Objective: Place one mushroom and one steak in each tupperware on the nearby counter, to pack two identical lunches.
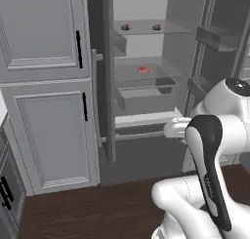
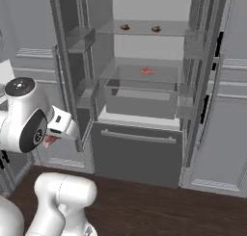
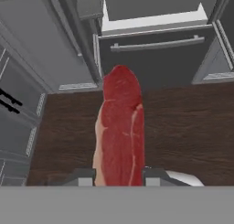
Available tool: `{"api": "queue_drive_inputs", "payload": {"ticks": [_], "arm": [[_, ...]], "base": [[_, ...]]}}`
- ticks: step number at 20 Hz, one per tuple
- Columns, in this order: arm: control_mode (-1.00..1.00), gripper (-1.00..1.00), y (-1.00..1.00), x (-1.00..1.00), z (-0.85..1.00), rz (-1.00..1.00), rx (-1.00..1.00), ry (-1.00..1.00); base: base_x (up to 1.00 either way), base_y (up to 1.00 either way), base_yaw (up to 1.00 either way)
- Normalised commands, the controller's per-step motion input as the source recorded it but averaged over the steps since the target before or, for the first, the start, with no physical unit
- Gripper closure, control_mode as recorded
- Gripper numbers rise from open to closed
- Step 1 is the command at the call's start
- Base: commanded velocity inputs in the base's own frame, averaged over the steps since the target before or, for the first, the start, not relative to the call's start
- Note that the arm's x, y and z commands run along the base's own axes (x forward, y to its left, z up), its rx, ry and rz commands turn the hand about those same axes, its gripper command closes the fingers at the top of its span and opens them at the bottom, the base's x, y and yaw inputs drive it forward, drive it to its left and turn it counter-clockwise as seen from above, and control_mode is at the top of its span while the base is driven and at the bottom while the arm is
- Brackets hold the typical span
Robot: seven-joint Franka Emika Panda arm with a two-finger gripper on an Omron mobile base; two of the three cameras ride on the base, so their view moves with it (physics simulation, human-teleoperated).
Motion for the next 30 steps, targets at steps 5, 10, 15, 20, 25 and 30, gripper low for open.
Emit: {"api": "queue_drive_inputs", "payload": {"ticks": [5,10,15,20,25,30], "arm": [[1.0,1.0,0.0,0.0,0.0,0.0,0.0,0.0],[1.0,1.0,0.0,0.0,0.0,0.0,0.0,0.0],[1.0,1.0,0.0,0.0,0.0,0.0,0.0,0.0],[1.0,1.0,0.0,0.0,0.0,0.0,0.0,0.0],[1.0,1.0,0.0,0.0,0.0,0.0,0.0,0.0],[1.0,1.0,0.0,0.0,0.0,0.0,0.0,0.0]], "base": [[-0.13,0.67,0.86],[0.27,0.13,0.93],[0.96,-0.49,0.61],[0.88,-0.57,0.26],[0.39,0.05,0.22],[0.18,0.49,0.13]]}}
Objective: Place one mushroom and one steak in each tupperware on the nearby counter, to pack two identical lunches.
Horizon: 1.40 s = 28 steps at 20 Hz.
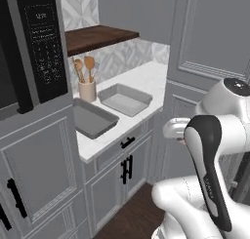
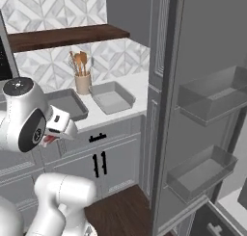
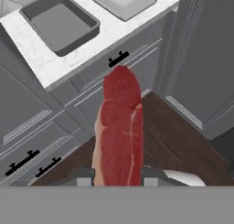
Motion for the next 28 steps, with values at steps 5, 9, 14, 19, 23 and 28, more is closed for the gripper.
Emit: {"api": "queue_drive_inputs", "payload": {"ticks": [5,9,14,19,23,28], "arm": [[1.0,1.0,0.0,0.0,0.0,0.0,0.0,0.0],[1.0,1.0,0.0,0.0,0.0,0.0,0.0,0.0],[1.0,1.0,0.0,0.0,0.0,0.0,0.0,0.0],[1.0,1.0,0.0,0.0,0.0,0.0,0.0,0.0],[1.0,1.0,0.0,0.0,0.0,0.0,0.0,0.0],[-1.0,1.0,-0.06,0.58,-0.01,0.06,0.0,0.03]], "base": [[0.67,0.25,0.02],[0.78,0.13,0.0],[0.66,0.0,0.0],[0.48,0.0,0.02],[0.08,0.01,0.01],[0.0,0.0,0.0]]}}
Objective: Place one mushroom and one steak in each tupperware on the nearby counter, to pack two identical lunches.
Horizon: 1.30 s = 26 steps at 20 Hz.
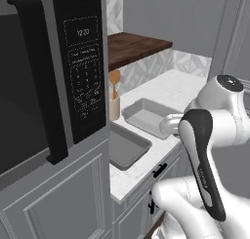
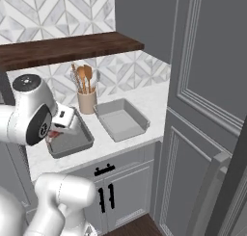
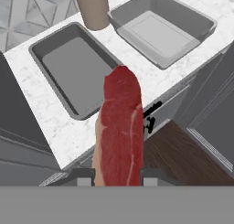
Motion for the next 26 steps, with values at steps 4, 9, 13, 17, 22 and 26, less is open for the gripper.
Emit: {"api": "queue_drive_inputs", "payload": {"ticks": [4,9,13,17,22,26], "arm": [[-1.0,1.0,-0.13,1.0,-0.08,0.16,0.0,0.01],[-1.0,1.0,0.12,1.0,-0.55,0.18,-0.1,0.03],[-1.0,1.0,0.34,1.0,-0.78,0.18,-0.09,0.03],[-1.0,1.0,0.23,0.91,-0.74,0.21,0.0,0.03],[-1.0,1.0,0.56,0.53,-0.53,0.18,0.0,0.0],[-1.0,1.0,0.72,0.38,-0.26,0.09,0.0,0.01]], "base": [[0.0,0.0,0.0],[0.0,0.0,0.0],[0.0,0.0,0.0],[0.0,0.0,0.0],[0.0,0.0,0.0],[0.0,0.0,0.0]]}}
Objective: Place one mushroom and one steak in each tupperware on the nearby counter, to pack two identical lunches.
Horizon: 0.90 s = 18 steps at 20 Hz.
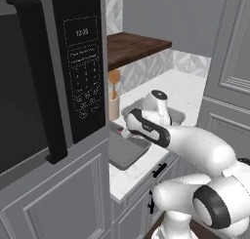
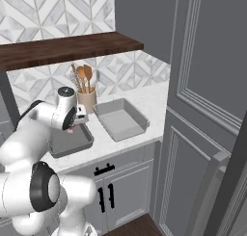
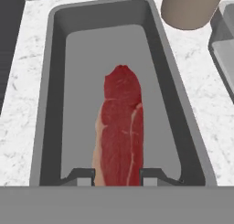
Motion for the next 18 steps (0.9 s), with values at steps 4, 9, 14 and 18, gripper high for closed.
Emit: {"api": "queue_drive_inputs", "payload": {"ticks": [4,9,14,18], "arm": [[-1.0,1.0,0.28,0.65,-0.17,0.02,0.0,0.01],[-1.0,1.0,0.25,0.51,-0.27,0.0,0.0,0.05],[-1.0,1.0,0.26,0.26,-0.22,0.02,0.0,0.07],[-1.0,1.0,0.2,0.23,-0.24,0.04,0.0,0.05]], "base": [[0.0,0.0,0.0],[0.0,0.0,0.0],[0.0,0.0,0.0],[0.0,0.0,0.0]]}}
